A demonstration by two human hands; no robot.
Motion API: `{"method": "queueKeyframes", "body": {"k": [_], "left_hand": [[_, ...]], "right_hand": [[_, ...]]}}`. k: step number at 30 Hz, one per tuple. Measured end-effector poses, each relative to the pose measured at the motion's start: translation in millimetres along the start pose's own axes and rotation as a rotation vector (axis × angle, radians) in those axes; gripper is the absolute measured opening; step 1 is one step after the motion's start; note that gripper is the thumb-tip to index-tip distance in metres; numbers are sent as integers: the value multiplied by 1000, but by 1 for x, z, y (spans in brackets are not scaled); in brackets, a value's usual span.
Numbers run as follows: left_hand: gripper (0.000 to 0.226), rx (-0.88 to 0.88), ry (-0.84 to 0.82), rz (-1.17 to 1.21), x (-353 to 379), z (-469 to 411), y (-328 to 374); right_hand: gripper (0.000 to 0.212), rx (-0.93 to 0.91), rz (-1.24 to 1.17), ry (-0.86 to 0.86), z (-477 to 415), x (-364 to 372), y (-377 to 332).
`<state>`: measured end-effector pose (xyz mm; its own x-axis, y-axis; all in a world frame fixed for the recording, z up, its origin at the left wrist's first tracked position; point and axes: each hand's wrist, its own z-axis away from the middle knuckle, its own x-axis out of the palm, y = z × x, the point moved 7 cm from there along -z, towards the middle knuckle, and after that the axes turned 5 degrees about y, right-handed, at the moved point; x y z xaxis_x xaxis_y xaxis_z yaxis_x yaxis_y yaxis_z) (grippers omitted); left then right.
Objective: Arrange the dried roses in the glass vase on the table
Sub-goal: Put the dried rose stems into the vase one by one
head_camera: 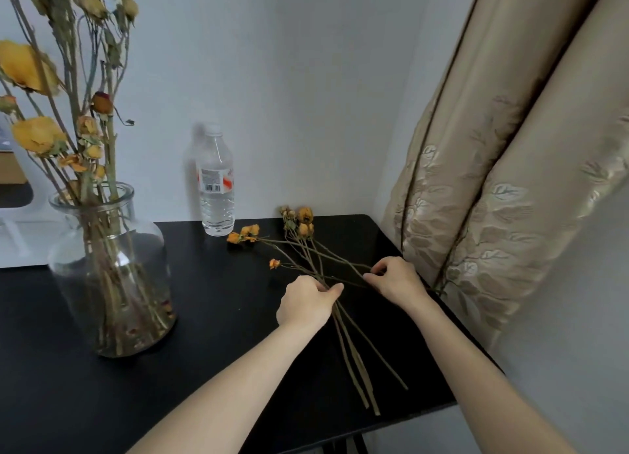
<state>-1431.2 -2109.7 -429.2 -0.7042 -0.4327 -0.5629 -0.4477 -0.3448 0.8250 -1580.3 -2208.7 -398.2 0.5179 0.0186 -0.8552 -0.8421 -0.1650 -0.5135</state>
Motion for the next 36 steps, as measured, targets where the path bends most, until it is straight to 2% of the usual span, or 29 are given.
{"method": "queueKeyframes", "body": {"k": [10,21,26,31,36], "left_hand": [[20,-90,-3,60,9,-13,-7],[26,-42,66,63,1,-16,-5],[19,95,151,0,-7,-20,18],[18,390,177,-248,-7,-28,62],[24,506,29,-491,13,-34,71]], "right_hand": [[13,3,-35,-52,-10,13,3],[13,-40,-91,17,-10,8,-1],[15,-50,-121,56,-11,2,-3],[15,-40,-129,42,-12,-3,-4],[14,-50,-133,54,-11,-6,2]]}}
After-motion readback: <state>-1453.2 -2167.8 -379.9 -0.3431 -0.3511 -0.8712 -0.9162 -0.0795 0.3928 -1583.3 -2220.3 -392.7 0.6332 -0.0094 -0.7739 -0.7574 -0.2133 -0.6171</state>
